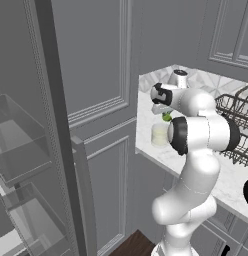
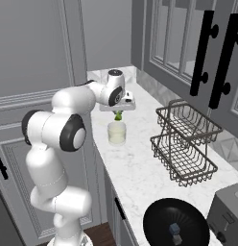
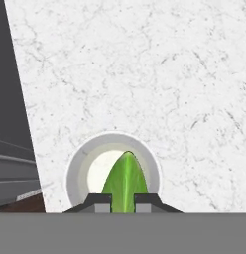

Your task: Grab a lemon wedge from the fridge and one ice cube from the ice bowl, and put them in the glass of lemonade.

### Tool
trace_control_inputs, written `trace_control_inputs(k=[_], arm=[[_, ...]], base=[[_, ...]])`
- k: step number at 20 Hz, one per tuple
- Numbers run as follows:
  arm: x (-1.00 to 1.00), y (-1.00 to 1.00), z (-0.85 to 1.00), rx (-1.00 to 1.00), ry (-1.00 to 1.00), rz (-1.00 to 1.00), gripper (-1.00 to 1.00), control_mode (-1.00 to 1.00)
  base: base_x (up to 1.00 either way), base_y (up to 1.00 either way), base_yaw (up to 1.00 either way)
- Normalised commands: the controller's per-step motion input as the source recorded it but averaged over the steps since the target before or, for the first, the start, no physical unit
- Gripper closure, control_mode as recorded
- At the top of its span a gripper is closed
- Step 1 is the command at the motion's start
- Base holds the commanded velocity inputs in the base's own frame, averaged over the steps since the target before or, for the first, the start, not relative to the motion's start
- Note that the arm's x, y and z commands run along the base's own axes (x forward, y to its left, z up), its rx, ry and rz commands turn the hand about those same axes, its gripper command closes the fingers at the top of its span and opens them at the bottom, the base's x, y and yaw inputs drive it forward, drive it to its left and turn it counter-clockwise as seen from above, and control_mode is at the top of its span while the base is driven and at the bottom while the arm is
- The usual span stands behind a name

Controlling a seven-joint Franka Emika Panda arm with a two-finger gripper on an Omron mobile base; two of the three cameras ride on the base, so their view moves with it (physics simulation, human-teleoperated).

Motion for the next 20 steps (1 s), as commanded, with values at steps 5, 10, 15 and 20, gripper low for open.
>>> trace_control_inputs(k=[5, 10, 15, 20], arm=[[0.0, 0.1, -0.02, 0.0, 0.0, 0.0, 1.0, -1.0], [0.13, 0.02, 0.0, 0.0, 0.0, 0.0, 1.0, -1.0], [0.05, 0.21, 0.0, 0.0, 0.0, 0.02, 1.0, -1.0], [0.0, 0.14, 0.0, 0.0, 0.0, 0.02, 1.0, -1.0]], base=[[0.0, 0.0, 0.0], [0.0, 0.0, 0.0], [0.0, 0.0, 0.0], [0.0, 0.0, 0.0]])
